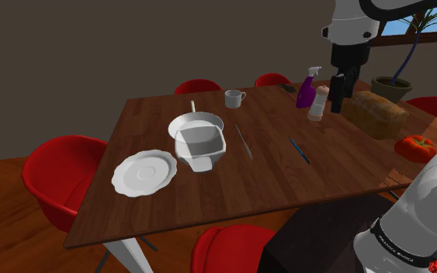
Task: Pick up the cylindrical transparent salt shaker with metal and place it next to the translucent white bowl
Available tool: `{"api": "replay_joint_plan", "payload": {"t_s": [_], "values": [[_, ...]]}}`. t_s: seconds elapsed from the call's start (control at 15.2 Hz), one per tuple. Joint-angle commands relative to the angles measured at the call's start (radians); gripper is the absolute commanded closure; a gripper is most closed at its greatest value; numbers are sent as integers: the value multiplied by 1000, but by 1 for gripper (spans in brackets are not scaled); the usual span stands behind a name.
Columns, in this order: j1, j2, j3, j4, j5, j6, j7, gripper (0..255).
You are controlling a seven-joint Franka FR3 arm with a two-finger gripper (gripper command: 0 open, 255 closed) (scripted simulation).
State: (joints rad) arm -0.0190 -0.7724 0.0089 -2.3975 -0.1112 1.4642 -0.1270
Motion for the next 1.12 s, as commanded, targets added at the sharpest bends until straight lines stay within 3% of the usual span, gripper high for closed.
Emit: {"api": "replay_joint_plan", "payload": {"t_s": [0.0,0.59,1.06], "values": [[0,0,0,0,0,0,0,0],[-67,162,-172,18,-113,218,-151,0],[-98,345,-301,102,-142,378,-269,0]]}}
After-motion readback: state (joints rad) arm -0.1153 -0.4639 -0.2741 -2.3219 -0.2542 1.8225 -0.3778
